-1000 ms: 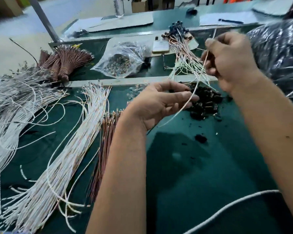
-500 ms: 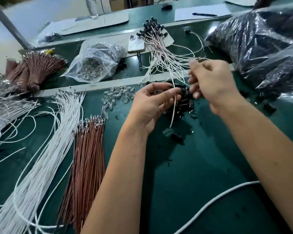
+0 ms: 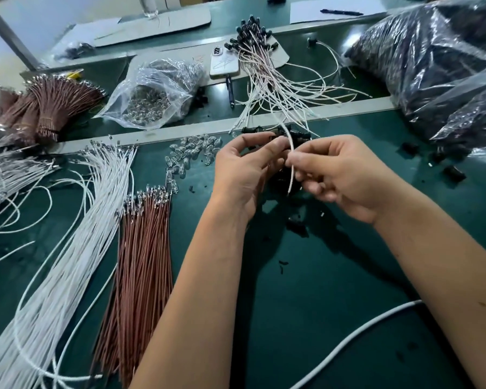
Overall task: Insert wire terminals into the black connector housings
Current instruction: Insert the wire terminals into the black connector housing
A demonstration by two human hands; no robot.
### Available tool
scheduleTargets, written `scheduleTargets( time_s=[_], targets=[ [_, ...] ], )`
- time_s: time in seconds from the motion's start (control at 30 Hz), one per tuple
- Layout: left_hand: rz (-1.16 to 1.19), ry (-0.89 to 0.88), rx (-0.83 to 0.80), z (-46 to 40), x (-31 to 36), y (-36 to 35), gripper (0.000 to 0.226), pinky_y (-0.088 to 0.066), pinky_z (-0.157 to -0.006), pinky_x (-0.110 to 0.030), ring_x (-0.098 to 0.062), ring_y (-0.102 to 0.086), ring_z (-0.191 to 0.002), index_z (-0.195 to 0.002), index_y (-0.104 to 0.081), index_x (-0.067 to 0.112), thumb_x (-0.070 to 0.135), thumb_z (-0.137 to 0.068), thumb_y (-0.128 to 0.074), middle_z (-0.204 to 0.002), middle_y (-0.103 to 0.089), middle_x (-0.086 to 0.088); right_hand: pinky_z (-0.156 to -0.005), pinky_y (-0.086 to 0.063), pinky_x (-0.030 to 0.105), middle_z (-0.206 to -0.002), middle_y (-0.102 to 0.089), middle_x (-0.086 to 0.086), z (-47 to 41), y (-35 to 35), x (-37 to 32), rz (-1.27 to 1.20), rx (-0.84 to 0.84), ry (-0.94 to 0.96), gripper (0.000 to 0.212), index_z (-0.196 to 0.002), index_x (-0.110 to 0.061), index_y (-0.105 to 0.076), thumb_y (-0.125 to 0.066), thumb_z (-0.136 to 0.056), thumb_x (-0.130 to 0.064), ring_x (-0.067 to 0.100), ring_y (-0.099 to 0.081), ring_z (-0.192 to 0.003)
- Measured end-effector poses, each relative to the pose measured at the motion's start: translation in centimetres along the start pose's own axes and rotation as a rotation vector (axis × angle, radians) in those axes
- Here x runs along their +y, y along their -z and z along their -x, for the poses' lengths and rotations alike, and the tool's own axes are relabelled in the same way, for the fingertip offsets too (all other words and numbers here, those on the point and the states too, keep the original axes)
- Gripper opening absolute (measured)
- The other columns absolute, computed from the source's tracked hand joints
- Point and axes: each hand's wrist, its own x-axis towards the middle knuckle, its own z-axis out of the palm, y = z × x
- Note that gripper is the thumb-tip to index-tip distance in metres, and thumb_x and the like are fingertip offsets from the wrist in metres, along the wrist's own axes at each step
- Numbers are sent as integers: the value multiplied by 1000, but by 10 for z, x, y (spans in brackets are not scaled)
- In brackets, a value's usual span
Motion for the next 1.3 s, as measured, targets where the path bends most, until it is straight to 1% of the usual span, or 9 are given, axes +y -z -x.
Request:
scheduleTargets(
  time_s=[0.1,0.27,0.33,0.53,0.9,1.0,1.13,1.23,1.3],
  targets=[
    [-92,24,-87,1,5,11,19,-54,-57,-17,-17,-73,-65,-93,-63,6,-4,-82,-75,-83,-77,-14,-33,-30,14,-67,-61,5,-2,4,0,-198,-13,40,11,-82,-7,-72,-71,-84,-17,9,-48,-46],
    [-237,69,-260,5,9,26,28,-56,-59,-19,-21,-74,-68,-94,-66,4,3,-68,-79,-88,-76,-16,-36,-32,15,-67,-62,5,-5,6,5,-289,52,107,14,-87,-3,-66,-68,-85,-16,10,-49,-49],
    [-257,63,-286,3,9,29,24,-57,-63,-19,-21,-74,-71,-93,-68,4,-1,-71,-77,-88,-77,-15,-37,-33,16,-70,-62,5,-5,8,5,-321,69,138,10,-86,-6,-66,-68,-86,-16,11,-52,-51],
    [-230,80,-360,1,6,35,33,-60,-84,-28,-26,-74,-85,-98,-72,3,-7,-68,-74,-97,-72,-19,-42,-38,18,-76,-69,7,-4,7,5,-314,115,200,9,-87,-8,-66,-70,-85,-15,13,-61,-59],
    [-129,72,-405,0,7,36,33,-61,-78,-28,-25,-75,-83,-92,-74,11,-9,-67,-71,-93,-75,-11,-48,-46,18,-81,-73,9,-2,7,2,-376,117,327,6,-93,-8,-65,-69,-91,-5,14,-67,-66],
    [-107,79,-424,-1,8,35,32,-59,-69,-20,-19,-72,-76,-103,-69,9,-10,-78,-64,-95,-74,-9,-48,-46,18,-82,-72,9,-2,6,2,-384,109,331,6,-93,-8,-64,-69,-90,-6,14,-67,-67],
    [-87,89,-408,-2,7,31,37,-47,-57,-14,-12,-53,-65,-117,-62,1,-19,-89,-48,-91,-64,-10,-48,-46,18,-82,-72,8,-2,4,2,-381,100,334,10,-92,-8,-65,-71,-85,-11,14,-67,-66],
    [-79,80,-426,0,7,26,31,-38,-53,-15,-12,-48,-62,-105,-62,3,-10,-78,-56,-89,-63,-10,-48,-46,18,-81,-72,7,-3,3,3,-378,95,333,10,-92,-7,-64,-71,-85,-10,13,-68,-65],
    [-157,16,-462,1,5,24,28,-42,-57,-17,-13,-54,-66,-99,-60,7,-7,-76,-65,-90,-63,-8,-48,-46,18,-80,-72,7,-2,3,3,-374,99,330,8,-92,-7,-63,-69,-88,-7,14,-68,-65]
  ],
)
